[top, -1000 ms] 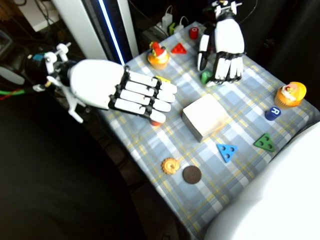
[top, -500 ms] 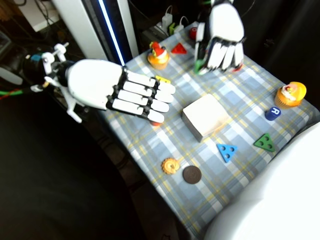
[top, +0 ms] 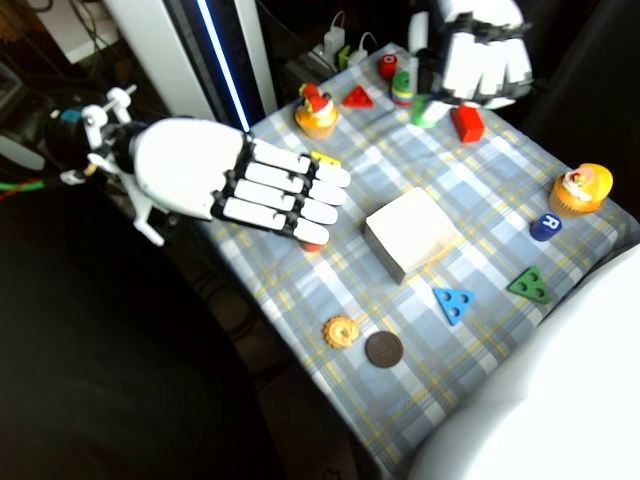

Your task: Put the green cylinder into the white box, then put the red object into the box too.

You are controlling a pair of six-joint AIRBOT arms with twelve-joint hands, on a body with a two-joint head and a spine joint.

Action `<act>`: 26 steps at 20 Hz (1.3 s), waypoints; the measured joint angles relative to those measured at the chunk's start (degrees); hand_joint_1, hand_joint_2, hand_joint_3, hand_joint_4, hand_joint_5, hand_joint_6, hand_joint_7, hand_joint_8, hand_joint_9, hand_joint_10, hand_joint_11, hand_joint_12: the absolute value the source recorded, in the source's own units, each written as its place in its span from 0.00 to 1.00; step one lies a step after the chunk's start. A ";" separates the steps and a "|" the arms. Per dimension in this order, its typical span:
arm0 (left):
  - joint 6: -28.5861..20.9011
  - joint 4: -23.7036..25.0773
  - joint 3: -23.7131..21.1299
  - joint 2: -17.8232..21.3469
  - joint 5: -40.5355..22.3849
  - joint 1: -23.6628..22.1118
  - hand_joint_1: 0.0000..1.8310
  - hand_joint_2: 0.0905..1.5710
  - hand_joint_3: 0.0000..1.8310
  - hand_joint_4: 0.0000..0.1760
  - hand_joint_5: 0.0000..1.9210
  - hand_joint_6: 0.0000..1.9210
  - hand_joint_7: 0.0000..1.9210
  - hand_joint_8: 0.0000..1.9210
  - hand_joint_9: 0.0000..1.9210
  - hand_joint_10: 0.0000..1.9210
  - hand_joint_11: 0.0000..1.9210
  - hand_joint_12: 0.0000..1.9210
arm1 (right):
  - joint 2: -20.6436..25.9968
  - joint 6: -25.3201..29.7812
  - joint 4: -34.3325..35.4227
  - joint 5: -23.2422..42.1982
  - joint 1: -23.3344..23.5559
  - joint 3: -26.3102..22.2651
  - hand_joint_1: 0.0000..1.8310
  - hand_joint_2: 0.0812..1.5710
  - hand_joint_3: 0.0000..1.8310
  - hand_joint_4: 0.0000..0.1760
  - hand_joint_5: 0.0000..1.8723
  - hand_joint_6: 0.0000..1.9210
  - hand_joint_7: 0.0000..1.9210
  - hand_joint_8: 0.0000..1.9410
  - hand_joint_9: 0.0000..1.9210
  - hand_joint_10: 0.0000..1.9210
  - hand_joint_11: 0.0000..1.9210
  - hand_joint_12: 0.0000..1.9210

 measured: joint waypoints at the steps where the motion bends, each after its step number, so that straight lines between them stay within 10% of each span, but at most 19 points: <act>1: -0.02 -0.09 1.07 -1.14 1.31 -1.27 0.67 0.74 0.00 0.00 0.43 0.52 0.47 0.73 0.25 0.89 0.00 1.00 | 0.00 0.02 0.11 0.13 0.00 0.00 0.21 0.84 0.00 0.00 0.00 0.00 0.00 0.00 0.00 0.00 0.00 0.00; 7: 7.41 -6.16 9.86 -9.62 9.01 -8.87 0.65 0.73 0.00 0.00 0.46 0.54 0.45 0.68 0.21 0.68 0.00 0.99 | -0.39 0.15 0.42 0.83 -0.39 0.22 0.25 0.84 0.00 0.00 0.00 0.00 0.00 0.00 0.00 0.00 0.00 0.21; 8: 7.91 -7.23 11.96 -11.50 11.58 -9.29 0.64 0.74 0.00 0.18 0.45 0.60 0.43 0.67 0.22 0.63 0.00 0.98 | -0.81 0.31 0.42 0.85 -0.39 0.37 0.25 0.83 0.00 0.00 0.00 0.00 0.00 0.00 0.00 0.00 0.00 0.27; 12: 8.02 -11.34 18.10 -16.22 16.50 -10.05 0.67 0.73 0.00 0.00 0.42 0.53 0.48 0.70 0.26 0.77 0.00 1.00 | -1.25 0.76 0.24 0.81 -0.39 0.59 0.26 0.83 0.00 0.00 0.00 0.00 0.00 0.00 0.00 0.00 0.00 0.32; 13: 8.04 -12.61 19.23 -17.00 17.55 -10.05 0.71 0.73 0.00 0.00 0.32 0.38 0.45 0.66 0.21 0.78 0.00 1.00 | -1.40 0.81 0.44 0.81 -0.39 0.76 0.26 0.83 0.00 0.00 0.00 0.00 0.00 0.00 0.00 0.00 0.00 0.21; 14: 8.07 -13.62 19.78 -17.31 18.47 -10.05 0.52 0.67 0.00 0.60 0.11 0.22 0.18 0.31 0.02 0.54 0.00 0.87 | -1.44 0.85 0.59 0.79 -0.39 0.83 0.26 0.83 0.00 0.00 0.00 0.00 0.00 0.00 0.00 0.00 0.00 0.16; 15: 8.20 -13.66 19.78 -17.35 18.91 -9.99 0.52 0.67 0.00 0.60 0.11 0.22 0.18 0.31 0.02 0.54 0.00 0.87 | -1.49 0.92 0.59 0.81 -0.39 0.83 0.26 0.83 0.00 0.00 0.00 0.00 0.00 0.00 0.00 0.00 0.00 0.16; 16: 8.13 -13.73 19.78 -17.35 18.99 -9.99 0.45 0.65 0.00 0.80 0.05 0.08 0.09 0.06 0.00 0.25 0.00 0.58 | -1.68 1.01 0.57 0.83 -0.39 0.83 0.27 0.83 0.00 0.00 0.00 0.00 0.00 0.00 0.00 0.00 0.00 0.06; 17: 8.13 -13.70 19.78 -17.35 18.95 -9.99 0.43 0.65 0.00 0.84 0.05 0.05 0.06 0.02 0.00 0.18 0.00 0.52 | -1.86 1.03 0.55 0.81 -0.39 0.83 0.28 0.82 0.00 0.00 0.00 0.00 0.00 0.00 0.00 0.00 0.00 0.05; 20: 8.17 -13.84 18.45 -16.79 18.45 -9.84 0.22 0.74 0.01 0.71 0.01 0.00 0.00 0.00 0.00 0.04 0.00 0.31 | -2.45 1.55 0.22 0.26 -0.42 1.46 0.32 0.80 0.00 0.00 0.00 0.00 0.00 0.00 0.00 0.00 0.00 0.32; 21: 8.11 -13.31 16.76 -15.78 17.49 -9.55 0.10 0.81 0.03 0.56 0.01 0.00 0.01 0.00 0.00 0.02 0.00 0.30 | -2.71 1.73 0.22 -0.35 -0.42 2.01 0.36 0.78 0.00 0.00 0.01 0.01 0.05 0.00 0.02 0.14 0.00 0.67; 23: 7.65 -12.07 14.25 -13.99 15.47 -9.25 0.08 0.84 0.02 0.52 0.00 0.00 0.00 0.00 0.00 0.00 0.00 0.24 | -3.30 1.79 0.44 -1.77 -0.42 2.78 0.39 0.77 0.00 0.00 0.04 0.04 0.09 0.01 0.00 0.25 0.00 0.76; 24: 5.11 -9.01 10.64 -10.21 11.93 -8.57 0.14 0.86 0.00 0.42 0.02 0.01 0.01 0.00 0.00 0.00 0.00 0.00 | -3.98 1.92 0.57 -5.05 -0.39 3.69 0.45 0.75 0.00 0.00 0.04 0.20 0.14 0.03 0.00 0.40 0.00 0.85; 26: 4.28 -7.96 8.85 -8.17 9.25 -7.98 0.16 0.86 0.00 0.39 0.02 0.01 0.01 0.00 0.00 0.00 0.00 0.00 | -4.15 1.97 0.35 -6.58 -0.39 3.93 0.45 0.75 0.00 0.00 0.04 0.24 0.16 0.04 0.00 0.42 0.00 0.84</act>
